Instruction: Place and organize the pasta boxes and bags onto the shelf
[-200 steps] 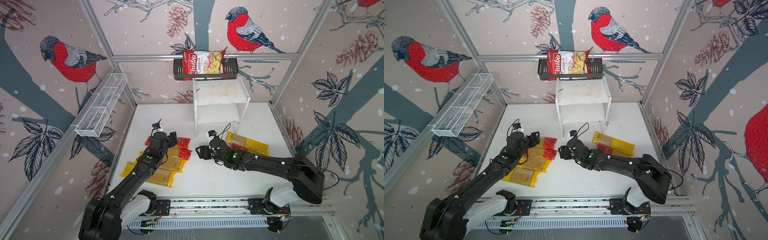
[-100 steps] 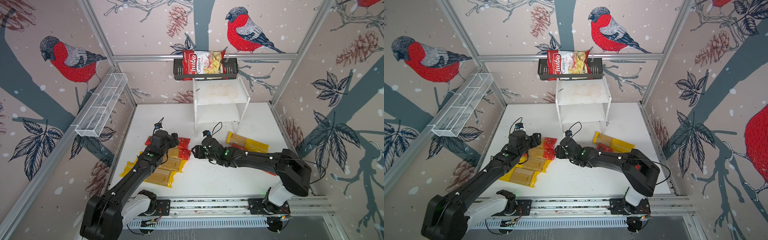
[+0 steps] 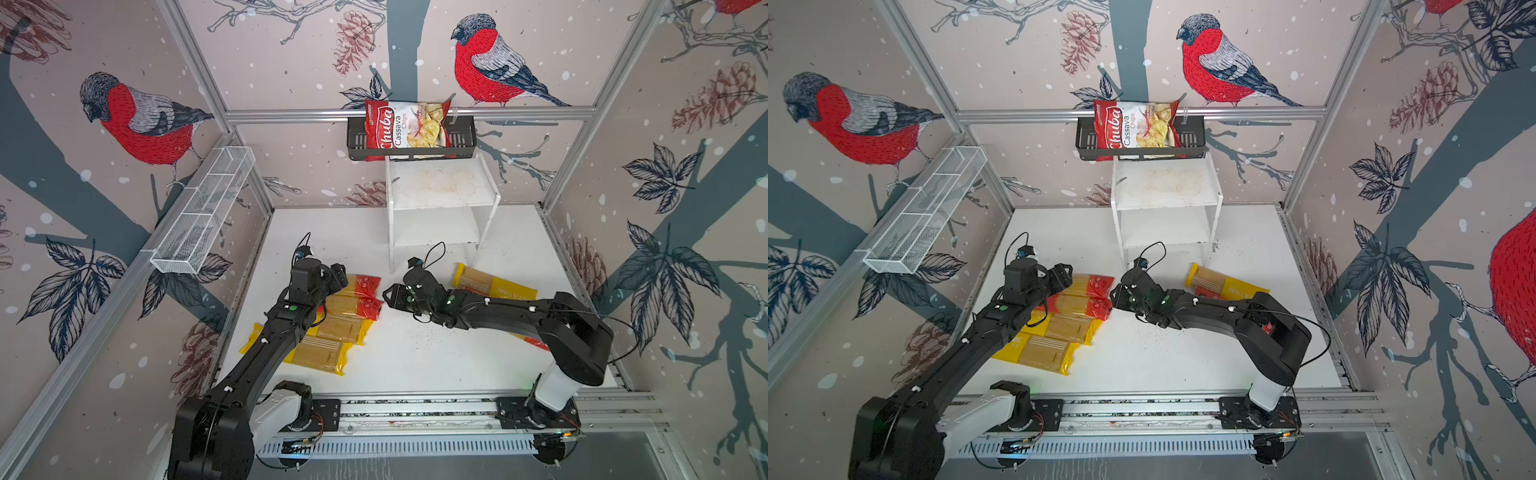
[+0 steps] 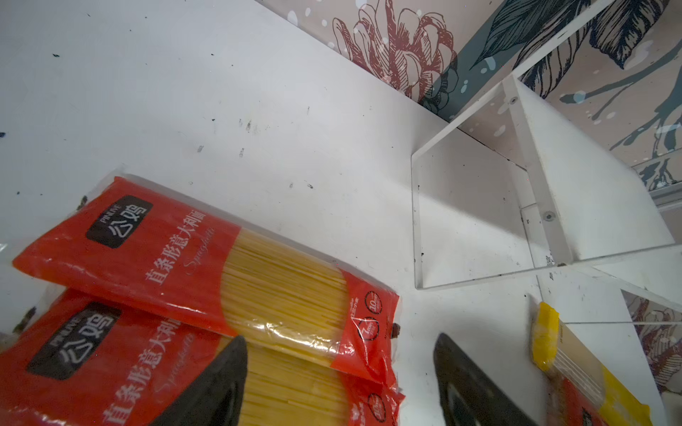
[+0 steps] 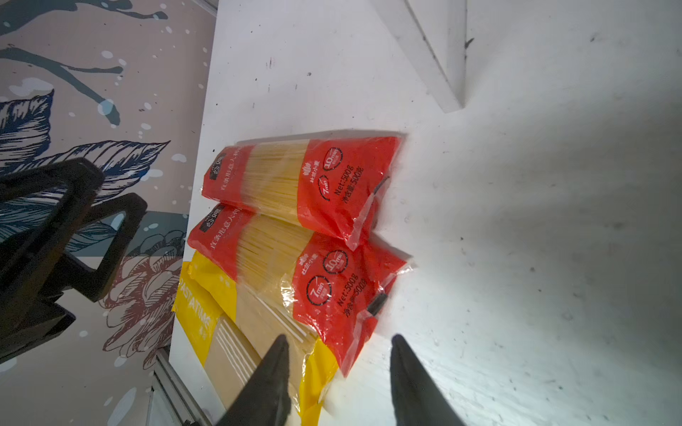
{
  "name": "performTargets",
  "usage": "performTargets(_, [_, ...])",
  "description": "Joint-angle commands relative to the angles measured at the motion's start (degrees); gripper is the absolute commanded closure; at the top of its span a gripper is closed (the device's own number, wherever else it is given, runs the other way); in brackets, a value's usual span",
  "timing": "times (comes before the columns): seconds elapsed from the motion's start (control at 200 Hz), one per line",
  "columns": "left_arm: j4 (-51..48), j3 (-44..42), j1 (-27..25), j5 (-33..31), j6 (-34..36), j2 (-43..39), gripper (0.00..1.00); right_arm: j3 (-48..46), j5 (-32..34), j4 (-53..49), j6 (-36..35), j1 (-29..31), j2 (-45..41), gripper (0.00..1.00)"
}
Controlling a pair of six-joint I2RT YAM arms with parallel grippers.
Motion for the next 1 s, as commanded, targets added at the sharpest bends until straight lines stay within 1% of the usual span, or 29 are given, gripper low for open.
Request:
performTargets(0.0, [0.3,0.5,0.5,3.3,0.2,0.3,0.22,-1.8,-0.8,5.1,6.0,-0.6,0.4,0.60])
performTargets(0.095, [-0.2,1.1,0.5,4.1,0.6,1.9,0.22,-4.0,-3.8,10.7,10.0,-1.2,1.6,0.63])
performTargets(0.165, [-0.8,1.3,0.5,4.1,0.7,2.2,0.22,-3.6,-5.7,12.0,11.5,-1.6,3.5,0.65])
performTargets(0.285, [-0.1,0.2,0.5,4.9,0.3,1.6,0.22,-3.0,-7.0,13.8,13.6,-2.0,6.1,0.65])
performTargets(0.46, [0.8,-1.1,0.5,7.1,-1.7,1.4,0.23,-3.9,-10.0,20.8,18.0,-3.5,10.2,0.65])
performTargets(0.58, [0.7,-1.8,0.5,6.6,-1.6,1.3,0.23,-1.2,-11.0,21.6,18.6,-4.0,12.9,0.64])
performTargets(0.775, [0.2,-1.9,0.5,5.5,-1.1,0.2,0.23,5.8,-11.1,18.6,18.3,-4.1,18.8,0.62])
performTargets(0.996, [-1.7,0.7,0.5,4.8,1.1,1.3,0.23,10.9,-10.7,18.7,19.8,-3.9,23.2,0.63])
